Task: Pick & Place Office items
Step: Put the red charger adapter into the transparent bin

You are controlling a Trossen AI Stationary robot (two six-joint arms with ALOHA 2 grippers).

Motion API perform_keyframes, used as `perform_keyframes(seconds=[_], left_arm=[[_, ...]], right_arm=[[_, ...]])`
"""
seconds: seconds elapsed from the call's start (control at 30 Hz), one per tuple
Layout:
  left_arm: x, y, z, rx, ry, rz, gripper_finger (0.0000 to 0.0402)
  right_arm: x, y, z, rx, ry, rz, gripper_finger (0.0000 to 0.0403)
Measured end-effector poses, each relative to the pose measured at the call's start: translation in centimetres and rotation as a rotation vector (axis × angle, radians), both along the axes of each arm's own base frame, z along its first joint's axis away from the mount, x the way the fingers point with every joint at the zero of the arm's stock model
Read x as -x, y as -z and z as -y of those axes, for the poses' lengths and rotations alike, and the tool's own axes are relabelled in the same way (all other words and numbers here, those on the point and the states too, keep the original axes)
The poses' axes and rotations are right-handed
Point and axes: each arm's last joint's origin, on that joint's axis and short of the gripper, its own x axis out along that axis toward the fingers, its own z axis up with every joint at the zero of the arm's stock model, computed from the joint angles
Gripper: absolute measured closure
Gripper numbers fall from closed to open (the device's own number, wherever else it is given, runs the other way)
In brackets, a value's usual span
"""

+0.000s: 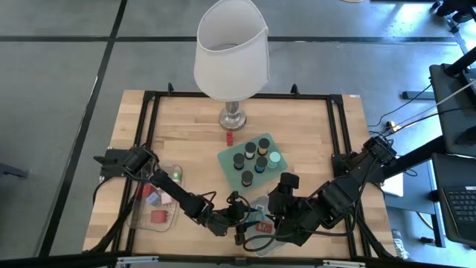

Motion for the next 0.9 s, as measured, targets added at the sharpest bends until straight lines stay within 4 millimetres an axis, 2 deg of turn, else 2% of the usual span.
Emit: perform_keyframes(seconds=[0.47,0.9], left_arm=[[-0.1,-1.0,0.6,-0.017,0.065,0.096,0.0174],[0.5,-2.6,1.7,-0.174,0.094,0.182,0.0165]], right_arm=[[0.0,0.0,0.0,0.000,0.000,0.000,0.0112],[0.0,0.0,0.0,-0.002,-0.002,-0.002,0.0112]])
